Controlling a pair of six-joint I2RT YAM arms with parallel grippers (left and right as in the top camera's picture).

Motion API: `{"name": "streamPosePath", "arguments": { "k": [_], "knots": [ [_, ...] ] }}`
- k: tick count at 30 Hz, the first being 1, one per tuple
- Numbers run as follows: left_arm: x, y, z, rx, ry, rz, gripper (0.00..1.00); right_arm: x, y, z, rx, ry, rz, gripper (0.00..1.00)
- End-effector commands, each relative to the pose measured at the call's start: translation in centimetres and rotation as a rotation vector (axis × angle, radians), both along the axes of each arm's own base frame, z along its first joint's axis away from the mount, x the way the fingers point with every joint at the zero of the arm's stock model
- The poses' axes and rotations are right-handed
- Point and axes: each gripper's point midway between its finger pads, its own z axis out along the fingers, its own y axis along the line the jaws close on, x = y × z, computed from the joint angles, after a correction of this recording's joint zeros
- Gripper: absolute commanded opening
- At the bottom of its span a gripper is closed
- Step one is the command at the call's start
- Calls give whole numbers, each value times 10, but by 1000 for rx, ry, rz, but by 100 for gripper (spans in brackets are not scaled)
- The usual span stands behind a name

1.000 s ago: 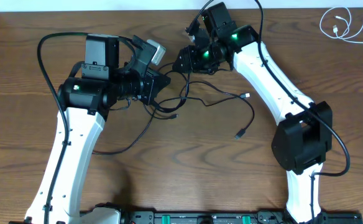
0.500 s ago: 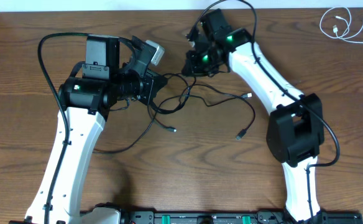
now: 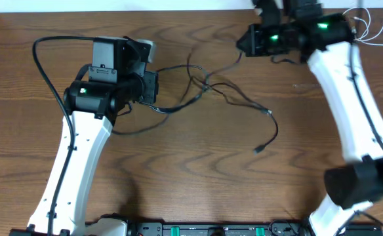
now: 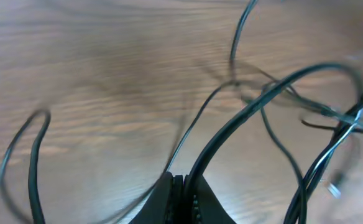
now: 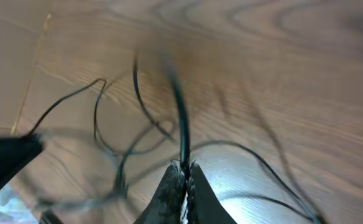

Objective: Untangle cables

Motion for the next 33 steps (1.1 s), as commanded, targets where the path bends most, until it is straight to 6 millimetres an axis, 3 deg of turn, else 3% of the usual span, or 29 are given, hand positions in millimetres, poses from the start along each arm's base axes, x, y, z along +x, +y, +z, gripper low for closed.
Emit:
{"name": "streamPosePath", "arguments": {
  "k": [1, 4, 7, 13, 17, 21, 24, 27, 30, 31, 33],
  "knots": [
    [12, 39, -20, 139, 36, 207, 7, -18, -31, 42, -33, -113, -16, 1],
    [17, 54, -34, 204, 64, 282, 7, -33, -61, 61, -43, -134, -68, 1],
    [23, 64, -45, 254, 79, 324, 7, -44, -91, 66, -62, -121, -126, 1],
    [30, 78, -52, 265, 85, 366, 7, -62, -143, 58, -94, -42, -233, 1],
    [32, 94, -51, 259, 84, 409, 7, -71, -170, 54, -107, -2, -301, 1],
    [36, 103, -49, 250, 68, 434, 7, -82, -193, 39, -194, 78, -379, 1],
    [46, 87, -43, 189, 26, 368, 7, -83, -181, 32, -170, 101, -335, 2],
    [51, 45, -26, 45, -20, 197, 7, -78, -147, 25, -111, 74, -194, 13],
    [49, 26, -3, -64, -59, 153, 7, -72, -105, 21, -35, 27, -45, 31],
    [47, 20, 10, -133, -74, 173, 7, -69, -80, 20, 11, -7, 31, 38],
    [42, 18, 23, -196, -80, 215, 7, -67, -50, 19, 41, -50, 115, 44]
  ]
}}
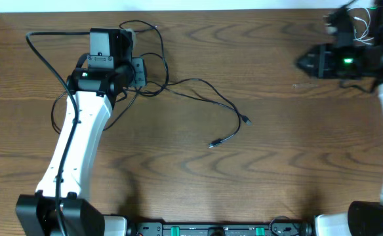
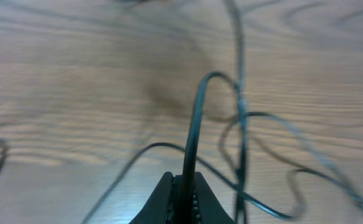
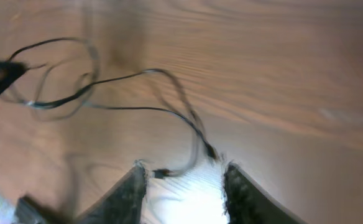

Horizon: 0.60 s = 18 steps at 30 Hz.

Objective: Untangle cables

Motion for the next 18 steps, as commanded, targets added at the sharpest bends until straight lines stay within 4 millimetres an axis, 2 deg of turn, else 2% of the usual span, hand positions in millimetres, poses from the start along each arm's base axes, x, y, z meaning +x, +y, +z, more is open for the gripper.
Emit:
{"name": "streamPosePath", "arguments": {
  "k": [1, 2, 3, 4, 11, 14, 15, 18],
  "knots": [
    [-11, -19, 51, -200, -80, 29, 7, -11, 62, 4, 100, -58, 207, 47],
    [-13, -21, 55, -228, -82, 38, 7, -11, 73, 3, 102, -75, 237, 50],
    [-19, -30, 68, -302, -94, 29, 8, -11, 101, 2, 118, -109, 290, 54],
    [-21, -33, 74, -332, -101, 26, 7, -12, 114, 2, 134, -118, 307, 56],
    [-25, -36, 117, -543, -163, 165, 7, -20, 184, -3, 201, -161, 418, 58],
    [-24, -33, 126, -598, -176, 219, 7, -26, 207, -3, 216, -176, 467, 56],
    [-22, -28, 125, -611, -173, 271, 7, -30, 217, -2, 220, -199, 497, 56],
    [-20, -19, 121, -627, -165, 364, 8, -31, 230, -1, 179, -257, 510, 56]
  ]
}}
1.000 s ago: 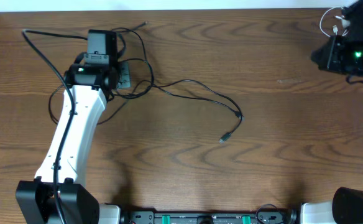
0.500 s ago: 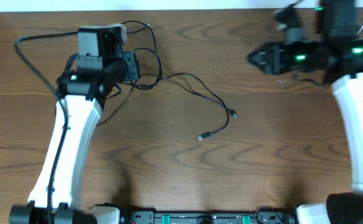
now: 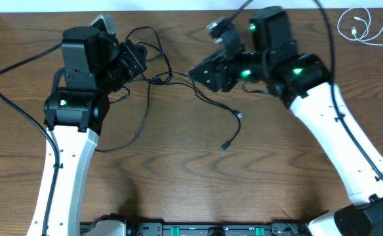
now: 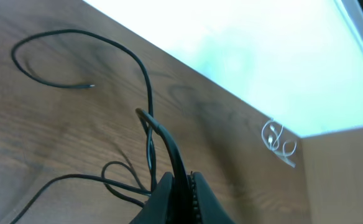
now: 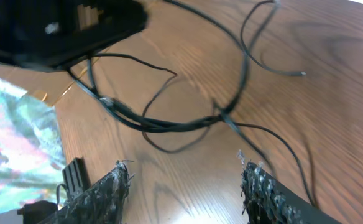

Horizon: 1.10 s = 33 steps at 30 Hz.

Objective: Untangle cables

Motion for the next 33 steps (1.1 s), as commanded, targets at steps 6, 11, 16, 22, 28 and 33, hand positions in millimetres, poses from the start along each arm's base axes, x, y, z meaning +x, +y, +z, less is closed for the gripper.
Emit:
{"name": "streamPosePath", "arguments": {
  "k": [6, 11, 16, 22, 28, 33],
  "knots": [
    [-1, 11, 11, -117, 39, 145, 7, -4, 43, -23, -71, -69, 7, 57],
    [-4, 4, 10, -134, 52, 109, 7, 1, 66, -36, -50, -86, 51, 63],
    [-11, -12, 13, -115, 31, -21, 7, 11, 76, -49, -34, -88, 64, 62],
    [-15, -19, 13, -139, 42, -65, 7, 17, 83, -54, -23, -103, 65, 57],
    [-16, -19, 11, -170, 68, -43, 7, 21, 88, -49, 18, -77, 34, 52],
    [-13, -24, 34, -221, -6, -66, 7, 31, 76, -71, -31, 11, -90, 36]
  ]
}}
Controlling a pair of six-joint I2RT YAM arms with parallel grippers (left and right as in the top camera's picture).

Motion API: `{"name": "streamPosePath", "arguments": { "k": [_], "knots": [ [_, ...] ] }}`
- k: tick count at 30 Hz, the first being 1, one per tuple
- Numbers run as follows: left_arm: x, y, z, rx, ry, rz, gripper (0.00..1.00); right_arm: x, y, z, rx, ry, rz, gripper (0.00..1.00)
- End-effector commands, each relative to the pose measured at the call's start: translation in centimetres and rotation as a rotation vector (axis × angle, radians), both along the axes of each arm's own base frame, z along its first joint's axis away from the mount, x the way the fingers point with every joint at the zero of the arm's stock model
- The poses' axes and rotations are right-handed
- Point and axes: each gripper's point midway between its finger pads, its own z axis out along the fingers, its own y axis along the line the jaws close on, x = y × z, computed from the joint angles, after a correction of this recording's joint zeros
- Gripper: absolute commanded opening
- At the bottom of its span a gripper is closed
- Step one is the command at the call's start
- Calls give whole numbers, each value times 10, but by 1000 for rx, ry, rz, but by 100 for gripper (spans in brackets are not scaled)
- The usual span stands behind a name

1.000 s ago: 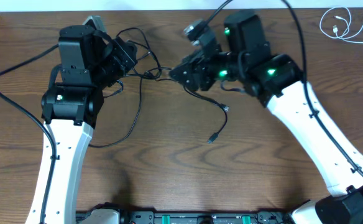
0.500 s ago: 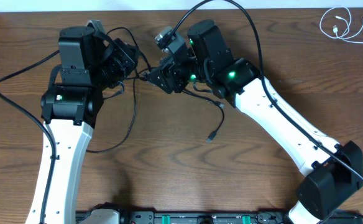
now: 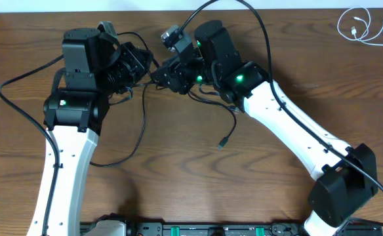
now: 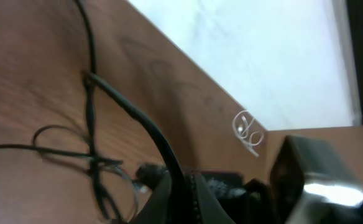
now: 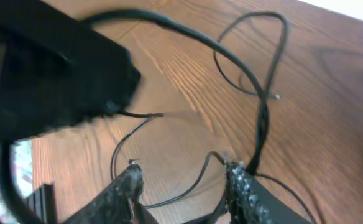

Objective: Untangle cables

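Note:
A tangle of thin black cables (image 3: 208, 98) lies at the table's upper middle, and one plug end (image 3: 223, 143) trails toward the front. My left gripper (image 3: 141, 67) is shut on a thicker black cable (image 4: 132, 112) that runs out of its jaws (image 4: 183, 178). My right gripper (image 3: 165, 74) has come in close against the left one. It stands open (image 5: 183, 171), with a thin cable loop (image 5: 197, 183) lying on the wood between its fingers. A taller loop (image 5: 262, 118) rises beyond them. The left gripper's black body (image 5: 45, 81) fills the right wrist view's left side.
A coiled white cable (image 3: 359, 25) lies apart at the far right corner, also in the left wrist view as a small coil (image 4: 247, 129). The left arm's own lead (image 3: 21, 85) sweeps wide to the left. The table's back edge (image 3: 178, 9) is close behind both grippers.
My right gripper, still open, has moved left from the middle of the tangle to right beside my left gripper. The left gripper has stayed shut on its cable in about the same place.
Both grippers were shut on black cables, the right one at the far upper right with the tangle stretched between. Then the right gripper was open at the far right, and the black cable lay near the left gripper. The right gripper then stood open over the tangle, and now beside the left gripper.

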Motion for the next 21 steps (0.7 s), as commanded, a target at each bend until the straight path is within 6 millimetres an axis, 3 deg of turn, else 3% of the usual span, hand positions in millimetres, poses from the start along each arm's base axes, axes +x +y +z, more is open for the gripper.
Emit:
{"name": "streamPosePath", "arguments": {
  "k": [1, 6, 7, 9, 11, 16, 20, 21],
  "knots": [
    [-4, -5, 41, -63, -115, -35, 7, 3, -7, -27, -37, 90, -84, 35],
    [-8, -1, 57, -67, -172, -25, 7, 1, -5, -26, -25, 96, -64, 32],
    [-9, -1, 57, -66, -171, -25, 7, 1, -4, -26, -24, 95, -62, 26],
    [-9, 0, 56, -62, -167, -26, 7, 2, -5, -26, -27, 95, -68, 3],
    [-8, 2, 56, -63, -168, -19, 7, 6, -12, -31, -47, 105, -98, 1],
    [-4, 24, 60, -57, -183, 38, 7, 34, -78, -71, -227, 235, -424, 1],
    [0, 61, 62, -42, -195, 130, 7, 48, -161, -101, -440, 288, -660, 1],
    [1, 67, 62, -40, -196, 146, 7, 48, -169, -104, -460, 293, -679, 1]
  ]
}}
